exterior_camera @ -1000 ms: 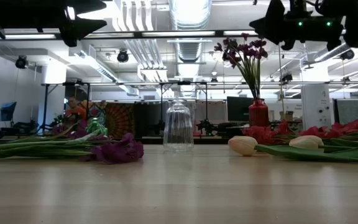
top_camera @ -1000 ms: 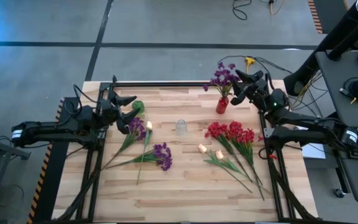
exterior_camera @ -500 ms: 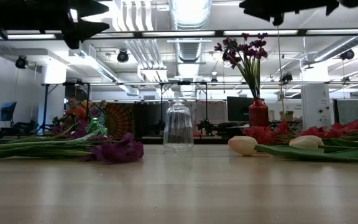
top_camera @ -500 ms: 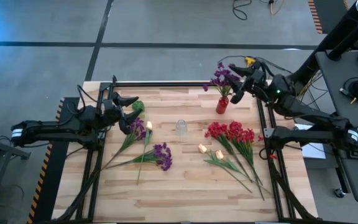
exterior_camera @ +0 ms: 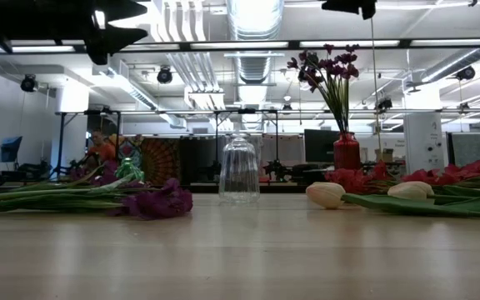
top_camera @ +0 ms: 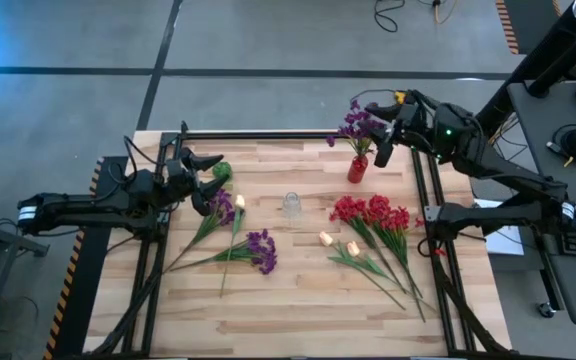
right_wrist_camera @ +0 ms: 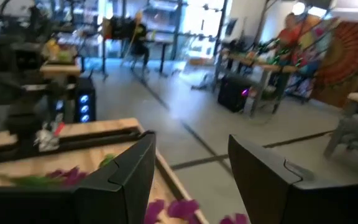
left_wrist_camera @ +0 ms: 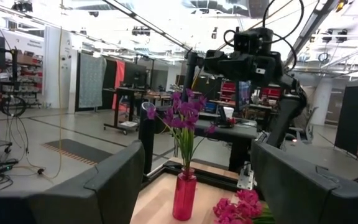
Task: Sort flowers into vase by color
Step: Put the top pink flowers into the green vase
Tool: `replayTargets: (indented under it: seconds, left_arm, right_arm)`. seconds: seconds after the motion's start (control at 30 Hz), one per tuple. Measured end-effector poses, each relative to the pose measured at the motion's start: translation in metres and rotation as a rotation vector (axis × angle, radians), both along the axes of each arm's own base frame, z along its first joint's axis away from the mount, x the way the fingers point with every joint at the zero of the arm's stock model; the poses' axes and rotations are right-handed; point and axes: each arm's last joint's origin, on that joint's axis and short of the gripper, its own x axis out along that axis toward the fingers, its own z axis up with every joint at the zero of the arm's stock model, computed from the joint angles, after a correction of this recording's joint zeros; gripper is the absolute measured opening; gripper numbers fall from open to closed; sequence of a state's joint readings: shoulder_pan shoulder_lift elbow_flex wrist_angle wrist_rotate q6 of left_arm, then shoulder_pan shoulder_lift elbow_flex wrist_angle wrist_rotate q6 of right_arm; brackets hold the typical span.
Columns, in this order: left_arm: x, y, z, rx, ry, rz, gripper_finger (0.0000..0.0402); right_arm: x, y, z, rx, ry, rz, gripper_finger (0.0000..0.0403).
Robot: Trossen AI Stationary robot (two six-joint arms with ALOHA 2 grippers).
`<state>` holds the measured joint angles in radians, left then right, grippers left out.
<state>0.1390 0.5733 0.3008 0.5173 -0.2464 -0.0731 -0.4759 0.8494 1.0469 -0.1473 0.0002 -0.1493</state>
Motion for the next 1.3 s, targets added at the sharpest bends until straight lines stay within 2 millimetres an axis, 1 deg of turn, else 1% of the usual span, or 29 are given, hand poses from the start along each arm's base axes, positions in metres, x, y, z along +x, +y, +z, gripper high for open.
replayTargets:
  seconds: [0.1,0.27,0.33,0.43,0.77,1.03,1.3]
  left_arm:
    - [0.002,0.0,0.0,0.006,-0.005,-0.024,0.0276]
    - [0.003,-0.001,0.0,0.008,-0.003,-0.029,0.0276]
    - [0.003,-0.001,0.0,0.008,-0.003,-0.029,0.0276]
    - [0.003,-0.001,0.0,0.008,-0.005,-0.029,0.0276]
    - [0.003,-0.001,0.0,-0.004,-0.015,-0.032,0.0276]
    - [0.003,0.0,0.0,-0.005,-0.014,-0.032,0.0276]
    - [0.003,0.0,0.0,-0.005,-0.01,-0.031,0.0276]
  right_arm:
    - [0.002,0.007,0.01,0.013,0.026,0.037,0.0195]
    - [-0.001,0.024,0.03,0.041,0.062,0.115,0.019]
    - [-0.002,0.031,0.035,0.059,0.067,0.147,0.0186]
    - [-0.001,0.04,0.035,0.113,0.105,0.189,0.018]
    - [0.019,0.063,0.012,0.327,0.279,0.285,0.0171]
    - [0.032,0.082,-0.005,0.477,0.403,0.317,0.0171]
    - [0.05,0.107,-0.025,0.563,0.543,0.362,0.0171]
